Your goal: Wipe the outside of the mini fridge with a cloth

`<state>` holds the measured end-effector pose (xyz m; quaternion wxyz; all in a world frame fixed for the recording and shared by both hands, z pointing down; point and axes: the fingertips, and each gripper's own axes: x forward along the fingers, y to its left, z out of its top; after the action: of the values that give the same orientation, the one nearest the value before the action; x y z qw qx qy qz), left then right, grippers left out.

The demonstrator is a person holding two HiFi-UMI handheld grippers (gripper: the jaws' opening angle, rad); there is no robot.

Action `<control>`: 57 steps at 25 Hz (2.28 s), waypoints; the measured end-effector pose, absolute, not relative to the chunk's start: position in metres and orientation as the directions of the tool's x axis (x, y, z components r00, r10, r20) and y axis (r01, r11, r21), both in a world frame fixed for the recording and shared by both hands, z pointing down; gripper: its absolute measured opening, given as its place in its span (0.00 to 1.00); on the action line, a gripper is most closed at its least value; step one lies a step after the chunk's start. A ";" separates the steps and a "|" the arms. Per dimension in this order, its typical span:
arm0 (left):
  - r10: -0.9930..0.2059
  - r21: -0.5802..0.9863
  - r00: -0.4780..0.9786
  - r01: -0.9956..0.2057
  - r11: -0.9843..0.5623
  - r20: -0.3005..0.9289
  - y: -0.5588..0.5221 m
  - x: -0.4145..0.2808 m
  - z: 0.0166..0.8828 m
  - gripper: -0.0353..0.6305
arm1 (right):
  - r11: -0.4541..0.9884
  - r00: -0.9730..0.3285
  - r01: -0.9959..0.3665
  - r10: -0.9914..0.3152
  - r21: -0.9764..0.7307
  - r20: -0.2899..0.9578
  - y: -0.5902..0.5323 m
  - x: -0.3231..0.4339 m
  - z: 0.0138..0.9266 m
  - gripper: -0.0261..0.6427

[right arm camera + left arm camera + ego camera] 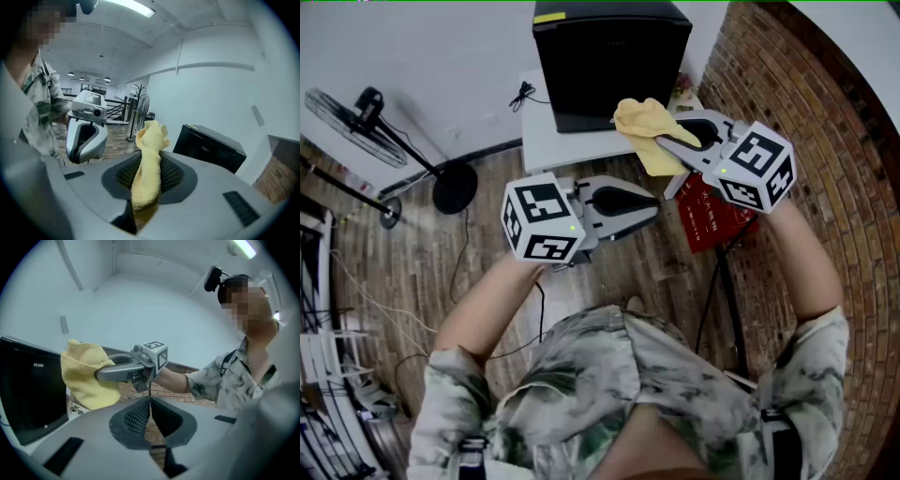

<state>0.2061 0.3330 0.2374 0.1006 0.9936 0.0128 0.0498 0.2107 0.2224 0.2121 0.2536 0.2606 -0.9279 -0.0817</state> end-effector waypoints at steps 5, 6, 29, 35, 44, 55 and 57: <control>0.023 0.200 0.995 0.004 -0.980 0.095 0.317 0.246 0.233 0.10 | 0.860 -0.740 -0.406 -0.508 0.309 0.441 0.202 0.239 0.204 0.18; 0.017 0.200 0.995 -0.002 -0.980 0.094 0.313 0.252 0.233 0.10 | 0.863 -0.742 -0.395 -0.502 0.315 0.444 0.197 0.243 0.202 0.18; 0.028 0.179 0.999 0.020 -0.984 0.045 0.155 0.255 0.203 0.26 | 0.837 -0.716 -0.267 -0.504 0.478 0.483 -0.032 0.177 0.115 0.19; 0.077 0.155 0.996 0.069 -0.986 0.047 0.102 0.221 0.192 0.26 | 0.817 -0.668 -0.231 -0.528 0.529 0.525 -0.101 0.115 0.115 0.19; 0.149 0.144 0.986 0.137 -0.980 0.078 0.065 0.205 0.200 0.26 | 0.788 -0.569 -0.169 -0.568 0.592 0.594 -0.172 0.072 0.161 0.19; 0.203 0.148 0.978 0.193 -0.970 0.056 0.037 0.222 0.202 0.26 | 0.740 -0.407 -0.248 -0.665 0.625 0.626 -0.231 0.173 0.196 0.18; 0.212 0.152 0.975 0.201 -0.968 0.061 0.032 0.228 0.203 0.26 | 0.726 -0.380 -0.271 -0.684 0.633 0.622 -0.241 0.200 0.199 0.19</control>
<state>0.2284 0.0324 0.2033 0.0728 0.9911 0.1042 0.0382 0.1996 -0.2413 0.1990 0.4701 0.2980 -0.8011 -0.2201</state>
